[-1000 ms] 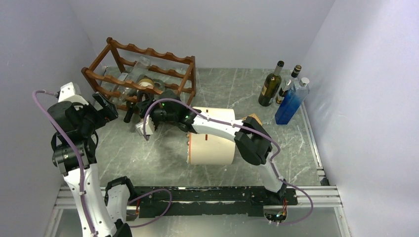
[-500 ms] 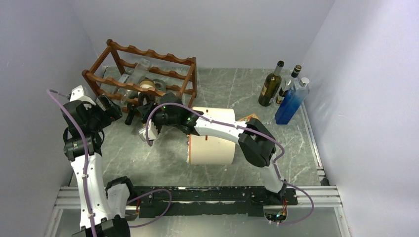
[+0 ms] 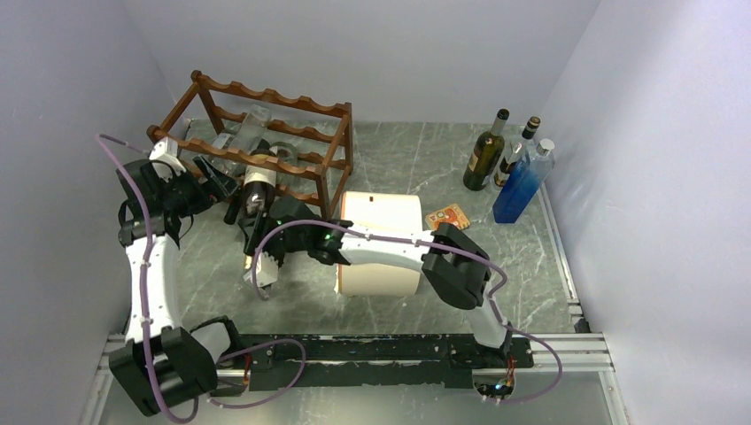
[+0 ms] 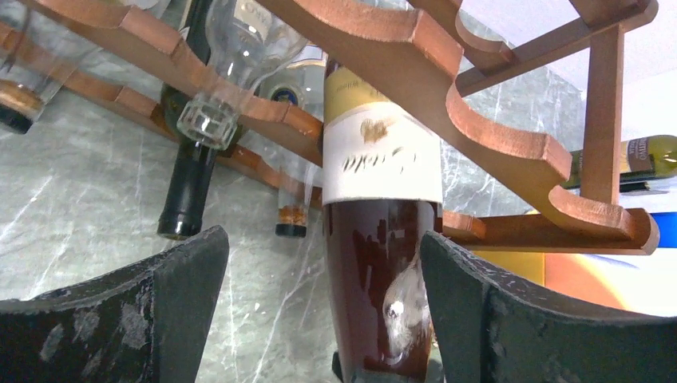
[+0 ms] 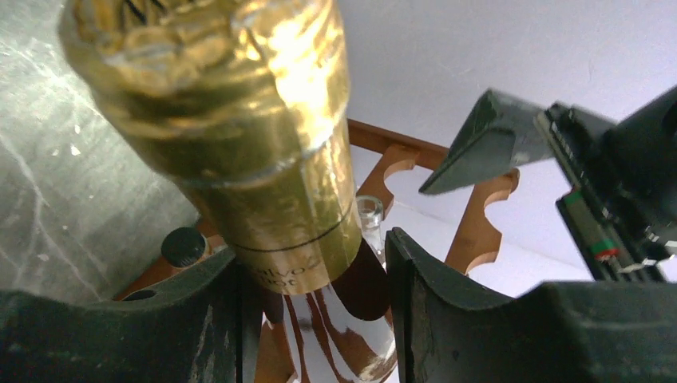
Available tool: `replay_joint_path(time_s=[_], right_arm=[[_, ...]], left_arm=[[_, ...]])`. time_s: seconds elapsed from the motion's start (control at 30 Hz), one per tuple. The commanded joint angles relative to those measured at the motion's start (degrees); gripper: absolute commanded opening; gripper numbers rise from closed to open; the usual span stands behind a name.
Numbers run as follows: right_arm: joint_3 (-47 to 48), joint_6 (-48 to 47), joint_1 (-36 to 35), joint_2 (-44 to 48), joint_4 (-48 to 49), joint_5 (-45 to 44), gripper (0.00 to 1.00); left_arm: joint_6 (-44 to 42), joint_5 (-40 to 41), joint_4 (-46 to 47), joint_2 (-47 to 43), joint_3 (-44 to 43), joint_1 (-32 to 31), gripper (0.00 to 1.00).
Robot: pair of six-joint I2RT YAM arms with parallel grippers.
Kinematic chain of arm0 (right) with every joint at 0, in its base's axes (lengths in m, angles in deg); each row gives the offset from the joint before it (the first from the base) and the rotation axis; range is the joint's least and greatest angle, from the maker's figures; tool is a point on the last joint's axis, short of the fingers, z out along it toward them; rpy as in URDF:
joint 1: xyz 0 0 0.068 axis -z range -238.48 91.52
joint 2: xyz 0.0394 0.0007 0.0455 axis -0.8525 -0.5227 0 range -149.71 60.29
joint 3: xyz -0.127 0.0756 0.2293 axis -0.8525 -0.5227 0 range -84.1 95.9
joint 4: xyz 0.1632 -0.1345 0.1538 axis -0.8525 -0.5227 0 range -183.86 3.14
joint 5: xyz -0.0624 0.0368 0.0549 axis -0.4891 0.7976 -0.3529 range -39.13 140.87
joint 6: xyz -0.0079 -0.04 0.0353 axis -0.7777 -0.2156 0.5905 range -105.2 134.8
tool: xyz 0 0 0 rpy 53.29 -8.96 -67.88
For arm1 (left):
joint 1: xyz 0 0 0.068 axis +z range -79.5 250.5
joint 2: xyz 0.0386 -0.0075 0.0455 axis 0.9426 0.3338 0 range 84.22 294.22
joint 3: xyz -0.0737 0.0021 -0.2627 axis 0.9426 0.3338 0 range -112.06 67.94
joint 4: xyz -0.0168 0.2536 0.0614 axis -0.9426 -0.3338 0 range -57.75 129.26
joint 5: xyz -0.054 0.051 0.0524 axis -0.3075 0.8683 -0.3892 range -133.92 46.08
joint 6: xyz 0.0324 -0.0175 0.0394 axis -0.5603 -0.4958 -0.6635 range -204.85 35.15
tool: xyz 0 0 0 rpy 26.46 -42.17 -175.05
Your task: Take the wine bottle off the wine rack
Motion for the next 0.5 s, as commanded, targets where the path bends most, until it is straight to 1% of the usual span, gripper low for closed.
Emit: replay_joint_path(time_s=[0.0,0.13,0.47], right_arm=[[-2.13,-0.90,-2.75,5.42,3.69,-0.62,0.00],[-4.73,-0.99,-4.46,7.45,7.53,-2.82,0.00],[-9.48,0.38,-5.90,11.75,15.11,-4.59,0.00]], left_arm=[[0.31,-5.47,4.39,3.30,-3.68,0.30,0.94],[0.39,-5.61,5.80,4.45,-3.44,0.32,0.95],[-1.02,-1.27,7.96,1.08,2.02,0.62,0.96]])
